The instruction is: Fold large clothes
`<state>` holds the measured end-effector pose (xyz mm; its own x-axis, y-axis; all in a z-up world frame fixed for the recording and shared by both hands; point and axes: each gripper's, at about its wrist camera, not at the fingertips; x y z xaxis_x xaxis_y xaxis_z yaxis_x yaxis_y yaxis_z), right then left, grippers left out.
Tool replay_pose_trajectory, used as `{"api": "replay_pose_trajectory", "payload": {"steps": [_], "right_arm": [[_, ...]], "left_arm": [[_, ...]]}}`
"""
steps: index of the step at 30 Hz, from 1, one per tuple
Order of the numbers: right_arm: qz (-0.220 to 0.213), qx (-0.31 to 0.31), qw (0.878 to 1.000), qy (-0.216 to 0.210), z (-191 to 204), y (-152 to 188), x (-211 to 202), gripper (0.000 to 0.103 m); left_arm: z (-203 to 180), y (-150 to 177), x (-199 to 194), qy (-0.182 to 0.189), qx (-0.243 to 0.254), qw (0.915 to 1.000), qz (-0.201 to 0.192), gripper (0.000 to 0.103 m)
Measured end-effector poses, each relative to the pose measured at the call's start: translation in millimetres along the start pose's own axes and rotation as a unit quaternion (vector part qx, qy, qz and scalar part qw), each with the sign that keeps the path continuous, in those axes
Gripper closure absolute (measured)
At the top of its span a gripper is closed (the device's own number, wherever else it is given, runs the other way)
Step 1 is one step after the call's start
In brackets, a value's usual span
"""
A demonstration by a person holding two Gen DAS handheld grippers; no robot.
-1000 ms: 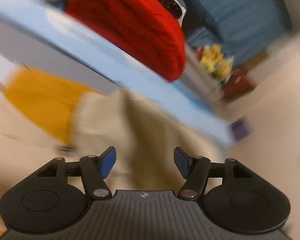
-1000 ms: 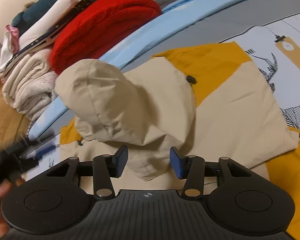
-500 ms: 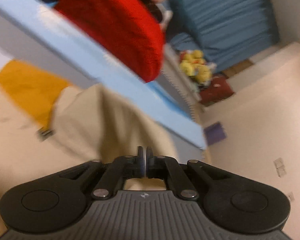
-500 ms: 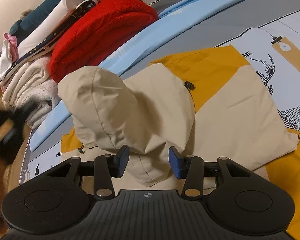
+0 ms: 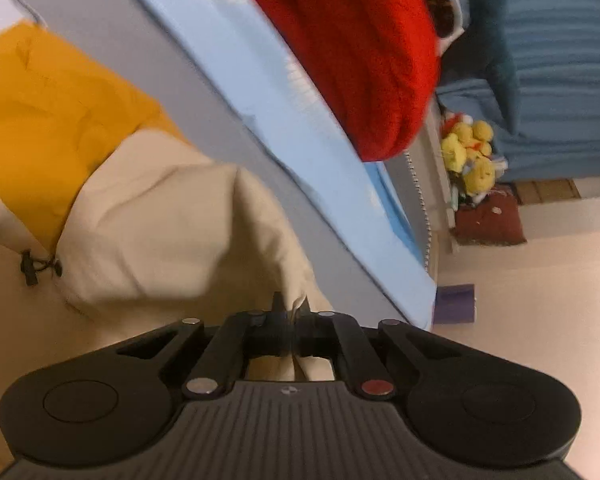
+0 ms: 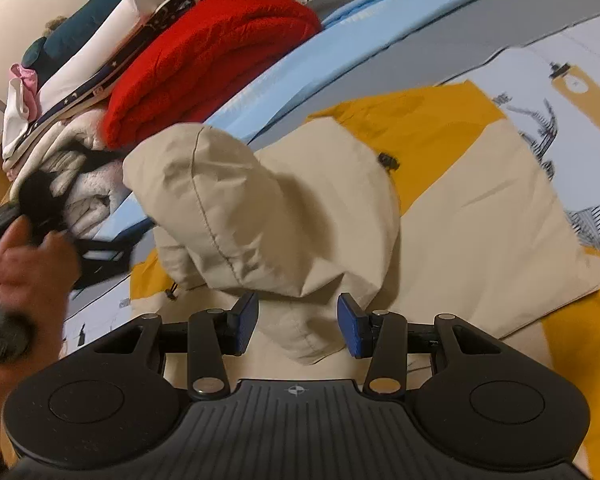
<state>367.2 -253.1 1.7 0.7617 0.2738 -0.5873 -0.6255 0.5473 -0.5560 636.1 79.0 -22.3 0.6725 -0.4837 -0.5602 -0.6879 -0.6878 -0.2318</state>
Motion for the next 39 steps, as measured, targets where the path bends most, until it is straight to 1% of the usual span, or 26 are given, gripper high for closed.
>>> {"api": "replay_pose_trajectory", "payload": {"steps": [1, 3, 4, 5, 6, 7, 8, 9, 10, 11, 12, 13, 15, 17, 19, 20, 21, 22, 23, 25, 27, 29, 35, 36, 37, 39], "right_arm": [[0.006, 0.004, 1.000, -0.003, 0, 1, 2, 0.056], [0.017, 0.014, 1.000, -0.010, -1, 3, 7, 0.056], [0.022, 0.019, 1.000, -0.012, -2, 4, 9, 0.056], [0.028, 0.026, 0.999, -0.016, -3, 5, 12, 0.056], [0.031, 0.033, 0.999, -0.019, -5, 6, 13, 0.056], [0.033, 0.040, 0.998, -0.019, -6, 7, 14, 0.056], [0.032, 0.045, 0.998, -0.015, -8, 7, 15, 0.056], [0.031, 0.047, 0.998, -0.009, -10, 7, 15, 0.057], [0.030, 0.046, 0.999, 0.000, -11, 7, 16, 0.057], [0.029, 0.046, 0.998, 0.012, -14, 7, 16, 0.057], [0.031, 0.046, 0.998, 0.027, -15, 7, 17, 0.057], [0.033, 0.044, 0.997, 0.049, -17, 8, 18, 0.057], [0.030, 0.042, 0.995, 0.089, -22, 9, 17, 0.057], [0.019, 0.066, 0.992, 0.108, -28, 8, 12, 0.057], [-0.012, 0.096, 0.987, 0.124, -33, 5, 1, 0.057], [-0.035, 0.103, 0.985, 0.133, -33, 3, -6, 0.057], [-0.052, 0.105, 0.985, 0.129, -33, 1, -11, 0.057], [-0.065, 0.106, 0.986, 0.114, -31, 0, -14, 0.056], [-0.068, 0.109, 0.987, 0.095, -30, -1, -13, 0.056], [-0.049, 0.127, 0.989, 0.058, -31, 0, -6, 0.054], [-0.040, 0.157, 0.986, 0.048, -35, 5, 0, 0.053], [-0.049, 0.160, 0.985, 0.044, -33, 7, 1, 0.052], [-0.096, 0.177, 0.979, -0.005, -29, 4, -8, 0.052], [-0.101, 0.180, 0.978, -0.009, -32, 5, -12, 0.052], [-0.104, 0.186, 0.977, -0.011, -35, 4, -12, 0.052], [-0.104, 0.196, 0.975, -0.010, -38, 3, -14, 0.052]], "left_arm": [[-6, 1, -14, 0.020, 0.014, 0.9997, -0.008, 0.100], [-4, 8, -44, 0.069, 0.009, 0.9975, -0.010, 0.100], [2, 15, -57, 0.078, 0.011, 0.9969, -0.008, 0.100], [14, 26, -71, 0.066, 0.025, 0.9975, -0.001, 0.100], [27, 38, -80, 0.038, 0.044, 0.9983, 0.006, 0.100], [45, 51, -88, -0.003, 0.074, 0.9972, 0.009, 0.100], [63, 67, -93, -0.051, 0.118, 0.9917, 0.009, 0.098], [78, 82, -91, -0.099, 0.163, 0.9815, 0.019, 0.098], [93, 96, -87, -0.147, 0.194, 0.9693, 0.036, 0.098], [105, 107, -82, -0.182, 0.211, 0.9592, 0.048, 0.098], [113, 113, -79, -0.196, 0.216, 0.9553, 0.050, 0.098], [117, 116, -78, -0.198, 0.214, 0.9555, 0.047, 0.098], [116, 114, -75, -0.180, 0.192, 0.9640, 0.035, 0.097], [113, 107, -79, -0.153, 0.174, 0.9727, 0.016, 0.094], [105, 100, -77, -0.133, 0.167, 0.9770, -0.002, 0.093], [103, 97, -78, -0.124, 0.164, 0.9785, -0.008, 0.085], [101, 94, -79, -0.116, 0.163, 0.9797, -0.015, 0.070], [100, 92, -81, -0.109, 0.161, 0.9807, -0.022, 0.061], [100, 90, -84, -0.104, 0.157, 0.9816, -0.032, 0.049], [97, 89, -90, -0.097, 0.146, 0.9834, -0.046, 0.047], [93, 86, -93, -0.082, 0.130, 0.9864, -0.058, 0.047], [88, 88, -97, -0.068, 0.119, 0.9882, -0.068, 0.047], [81, 91, -102, -0.023, 0.083, 0.9927, -0.083, 0.047], [78, 91, -105, -0.019, 0.084, 0.9917, -0.096, 0.047], [69, 92, -112, -0.008, 0.100, 0.9877, -0.119, 0.047], [46, 97, -123, 0.015, 0.157, 0.9758, -0.152, 0.047]]}}
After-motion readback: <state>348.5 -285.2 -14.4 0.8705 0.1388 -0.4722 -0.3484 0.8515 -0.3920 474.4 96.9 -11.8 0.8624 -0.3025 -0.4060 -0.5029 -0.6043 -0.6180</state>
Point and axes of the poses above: each gripper's, at about its wrist camera, not at the fingertips, and x roughly the way its jaws point, z to its left, y to its underside, and after that the axes turned 10 degrees about -z, right-handed
